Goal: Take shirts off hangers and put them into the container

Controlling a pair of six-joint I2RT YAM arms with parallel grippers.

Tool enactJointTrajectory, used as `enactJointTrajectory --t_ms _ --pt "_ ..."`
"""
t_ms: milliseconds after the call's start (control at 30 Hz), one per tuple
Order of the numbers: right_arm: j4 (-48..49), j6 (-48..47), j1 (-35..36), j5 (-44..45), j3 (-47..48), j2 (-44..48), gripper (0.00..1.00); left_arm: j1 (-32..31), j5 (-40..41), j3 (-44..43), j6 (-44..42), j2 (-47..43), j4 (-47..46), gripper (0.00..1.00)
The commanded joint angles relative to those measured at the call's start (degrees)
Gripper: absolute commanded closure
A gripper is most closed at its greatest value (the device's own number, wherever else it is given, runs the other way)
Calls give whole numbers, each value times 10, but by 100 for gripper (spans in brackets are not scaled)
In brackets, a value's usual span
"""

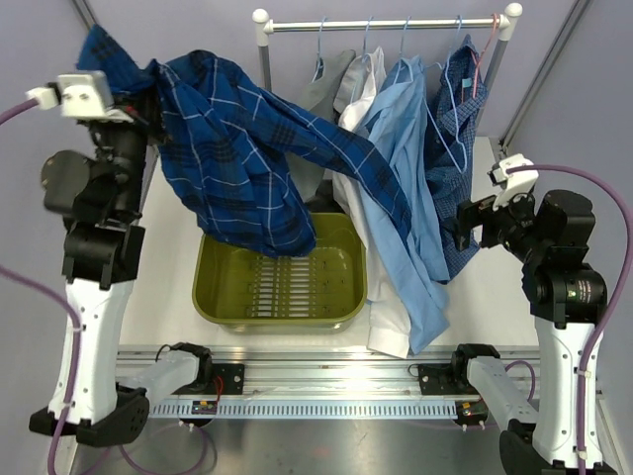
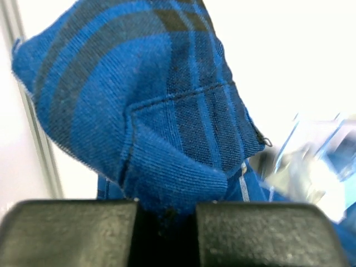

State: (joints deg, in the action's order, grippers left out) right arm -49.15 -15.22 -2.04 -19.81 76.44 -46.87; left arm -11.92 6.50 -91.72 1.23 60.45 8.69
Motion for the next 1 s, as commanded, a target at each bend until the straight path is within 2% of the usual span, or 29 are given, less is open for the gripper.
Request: enactJointTrajectory --t_ms 0,33,167,300,367,433,567,633,733,800,900,967 --pt "-25 -69 -2 -107 -4 3 0 16 -32 2 80 -25 -119 100" --pt "-34 -85 -2 -162 -7 4 0 18 -43 2 89 -25 -119 100" --pt "-69 -148 -2 -261 -28 3 1 23 -147 31 135 -30 -137 100" --pt "-78 -161 -2 -275 -36 4 1 24 -247 115 182 -52 -189 100" --pt "-76 -161 -2 -274 -41 4 1 25 -311 186 189 -60 -239 100" --pt "-74 -161 -2 -277 -45 3 1 26 -344 231 193 -64 -281 100" --pt "-84 -182 -2 -290 -46 3 1 33 -399 324 200 -64 -303 100" --pt "-111 -221 -2 -329 -44 0 1 35 -408 348 202 -74 -295 100" --pt "-184 -354 -2 -399 -45 -2 2 35 -424 392 189 -91 -241 100" --pt "-202 -370 -2 -419 -50 -4 2 35 -426 411 170 -100 -159 100" --pt "-190 -370 -2 -413 -58 -8 2 35 -463 450 165 -127 -107 100" --pt "-179 -364 -2 -408 -60 -11 2 34 -467 457 149 -152 -67 96"
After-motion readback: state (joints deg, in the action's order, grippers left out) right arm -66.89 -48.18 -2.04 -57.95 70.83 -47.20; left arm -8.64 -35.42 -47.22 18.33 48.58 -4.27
